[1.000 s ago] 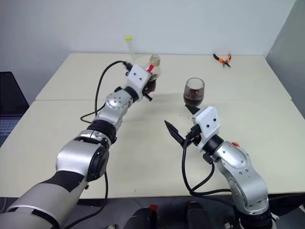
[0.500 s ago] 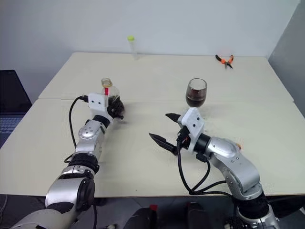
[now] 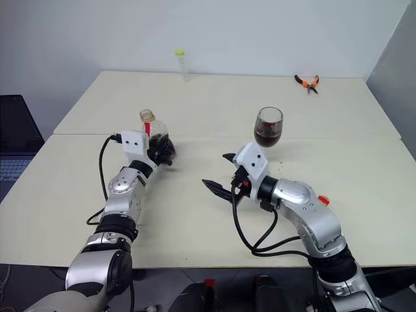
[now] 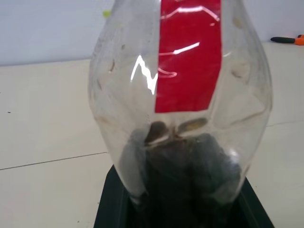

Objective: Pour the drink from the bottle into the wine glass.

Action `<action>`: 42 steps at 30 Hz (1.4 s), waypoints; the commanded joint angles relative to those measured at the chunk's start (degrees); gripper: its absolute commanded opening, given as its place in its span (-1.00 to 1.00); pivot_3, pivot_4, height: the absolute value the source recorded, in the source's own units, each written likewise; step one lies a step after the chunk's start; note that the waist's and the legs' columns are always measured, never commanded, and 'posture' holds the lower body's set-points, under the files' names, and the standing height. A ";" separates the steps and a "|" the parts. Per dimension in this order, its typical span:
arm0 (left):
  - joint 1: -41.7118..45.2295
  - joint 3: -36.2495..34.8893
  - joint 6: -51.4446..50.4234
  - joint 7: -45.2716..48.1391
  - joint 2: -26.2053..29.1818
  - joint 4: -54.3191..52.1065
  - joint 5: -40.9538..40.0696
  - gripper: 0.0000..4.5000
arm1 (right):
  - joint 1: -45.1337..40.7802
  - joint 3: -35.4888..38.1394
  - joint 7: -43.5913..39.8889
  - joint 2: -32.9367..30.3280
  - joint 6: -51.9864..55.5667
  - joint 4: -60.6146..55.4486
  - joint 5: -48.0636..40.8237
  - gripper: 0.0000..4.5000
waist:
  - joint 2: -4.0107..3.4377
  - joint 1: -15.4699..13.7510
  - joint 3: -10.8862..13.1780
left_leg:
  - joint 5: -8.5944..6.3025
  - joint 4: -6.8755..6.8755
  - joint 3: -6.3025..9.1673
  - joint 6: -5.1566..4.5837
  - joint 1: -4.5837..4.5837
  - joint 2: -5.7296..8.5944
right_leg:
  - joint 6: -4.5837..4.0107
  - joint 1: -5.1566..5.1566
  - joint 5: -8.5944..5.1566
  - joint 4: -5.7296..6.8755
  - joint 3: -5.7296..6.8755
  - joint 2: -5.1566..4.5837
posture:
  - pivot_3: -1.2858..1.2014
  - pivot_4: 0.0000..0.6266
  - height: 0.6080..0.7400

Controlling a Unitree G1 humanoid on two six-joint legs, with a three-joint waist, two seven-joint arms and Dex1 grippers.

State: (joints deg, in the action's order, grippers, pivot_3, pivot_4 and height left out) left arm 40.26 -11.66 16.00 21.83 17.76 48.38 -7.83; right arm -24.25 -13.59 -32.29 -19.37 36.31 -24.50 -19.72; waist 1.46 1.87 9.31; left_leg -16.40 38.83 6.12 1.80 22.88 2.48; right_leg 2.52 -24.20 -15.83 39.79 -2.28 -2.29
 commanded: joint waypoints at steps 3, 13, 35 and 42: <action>-0.98 -0.50 3.23 -0.24 0.91 -0.89 -0.18 0.22 | -0.44 0.50 0.14 0.40 -0.49 -1.92 -0.06 1.00 | -0.01 -0.01 -0.01 | 0.00 0.00 0.00 0.00 -0.01 -0.01 | 0.00 0.00 0.00 0.00 0.00 0.00 | 0.03 -0.52 1.00; -9.54 0.12 -0.22 -2.51 1.30 -15.35 0.35 0.99 | 2.83 1.52 1.06 0.50 -0.73 -3.94 -0.26 1.00 | -0.01 -0.01 -0.02 | -0.01 -0.02 0.01 0.01 0.00 -0.03 | 0.00 0.00 0.00 -0.01 -0.01 -0.10 | 0.03 -0.52 1.00; -40.93 2.30 -19.15 -9.41 -0.95 -59.77 1.72 0.99 | 25.69 22.61 21.96 11.75 -38.36 13.65 10.10 1.00 | -0.27 -0.20 -0.30 | -0.04 -0.20 -0.16 -0.02 -0.24 -0.12 | -0.01 0.19 0.00 -0.15 -0.15 0.01 | 0.03 -0.52 1.00; -42.92 4.27 -16.71 -7.12 -0.91 -58.41 2.15 0.99 | 25.84 23.12 21.45 11.46 -39.12 15.17 9.97 1.00 | -0.43 -0.20 -0.37 | -0.15 -0.42 -0.22 -0.21 -0.70 -0.13 | -0.01 0.65 0.00 -0.38 -0.16 0.07 | 0.03 -0.52 1.00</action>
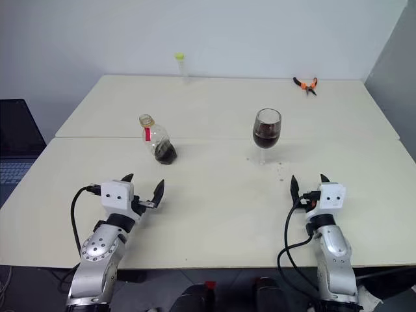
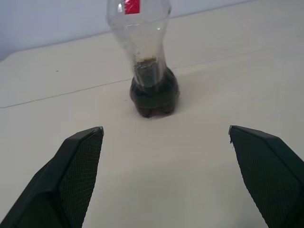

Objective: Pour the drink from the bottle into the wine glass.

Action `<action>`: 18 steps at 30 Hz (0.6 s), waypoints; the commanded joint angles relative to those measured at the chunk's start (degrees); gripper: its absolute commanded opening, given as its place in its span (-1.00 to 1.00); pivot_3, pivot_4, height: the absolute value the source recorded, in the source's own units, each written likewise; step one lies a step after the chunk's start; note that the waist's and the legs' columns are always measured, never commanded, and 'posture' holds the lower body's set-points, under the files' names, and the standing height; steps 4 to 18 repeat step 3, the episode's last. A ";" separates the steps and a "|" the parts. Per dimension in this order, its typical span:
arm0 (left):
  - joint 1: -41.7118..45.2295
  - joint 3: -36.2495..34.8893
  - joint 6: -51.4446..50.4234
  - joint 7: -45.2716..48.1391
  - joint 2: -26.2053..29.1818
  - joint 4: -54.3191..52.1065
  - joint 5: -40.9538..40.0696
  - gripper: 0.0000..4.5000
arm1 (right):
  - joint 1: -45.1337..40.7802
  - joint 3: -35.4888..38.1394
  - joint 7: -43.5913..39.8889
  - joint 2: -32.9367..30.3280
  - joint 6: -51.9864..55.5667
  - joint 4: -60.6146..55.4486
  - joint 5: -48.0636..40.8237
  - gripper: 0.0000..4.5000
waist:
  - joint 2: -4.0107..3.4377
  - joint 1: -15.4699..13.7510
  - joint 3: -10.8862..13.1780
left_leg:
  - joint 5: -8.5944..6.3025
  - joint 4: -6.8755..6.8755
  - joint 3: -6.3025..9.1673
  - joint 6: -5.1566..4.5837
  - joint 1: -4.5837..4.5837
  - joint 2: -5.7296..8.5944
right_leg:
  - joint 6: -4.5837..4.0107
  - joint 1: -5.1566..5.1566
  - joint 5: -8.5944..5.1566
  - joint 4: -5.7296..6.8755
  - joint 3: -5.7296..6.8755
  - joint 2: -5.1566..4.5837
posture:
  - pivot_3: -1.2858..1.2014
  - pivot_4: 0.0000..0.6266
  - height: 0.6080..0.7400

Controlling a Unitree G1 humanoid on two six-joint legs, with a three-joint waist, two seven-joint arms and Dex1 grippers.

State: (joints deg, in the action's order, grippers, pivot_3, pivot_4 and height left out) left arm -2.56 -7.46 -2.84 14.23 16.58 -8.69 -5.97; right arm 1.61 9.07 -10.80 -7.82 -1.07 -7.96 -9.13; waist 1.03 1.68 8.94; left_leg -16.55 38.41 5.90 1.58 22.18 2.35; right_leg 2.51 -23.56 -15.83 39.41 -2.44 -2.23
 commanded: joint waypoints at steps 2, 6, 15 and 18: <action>0.02 0.03 2.34 0.39 0.09 -1.15 0.22 0.99 | 0.00 0.35 -0.12 -0.13 -1.60 -1.66 -0.63 1.00 | -0.02 0.01 -0.03 | -0.01 -0.34 -0.01 -0.02 -0.51 -0.01 | 0.00 0.45 0.00 -0.30 0.01 0.00 | 0.03 -0.52 1.00; 0.09 0.04 2.29 0.37 0.00 -1.12 0.12 0.99 | -0.03 0.42 -0.15 -0.18 -1.53 -1.69 -0.70 1.00 | -0.02 0.01 -0.03 | -0.01 -0.37 -0.01 -0.03 -0.54 -0.04 | 0.00 0.47 0.00 -0.32 0.01 0.03 | 0.03 -0.52 1.00; 0.09 0.04 2.29 0.37 0.00 -1.12 0.12 0.99 | -0.03 0.42 -0.15 -0.18 -1.53 -1.69 -0.70 1.00 | -0.02 0.01 -0.03 | -0.01 -0.37 -0.01 -0.03 -0.54 -0.04 | 0.00 0.47 0.00 -0.32 0.01 0.03 | 0.03 -0.52 1.00; 0.09 0.04 2.29 0.37 0.00 -1.12 0.12 0.99 | -0.03 0.42 -0.15 -0.18 -1.53 -1.69 -0.70 1.00 | -0.02 0.01 -0.03 | -0.01 -0.37 -0.01 -0.03 -0.54 -0.04 | 0.00 0.47 0.00 -0.32 0.01 0.03 | 0.03 -0.52 1.00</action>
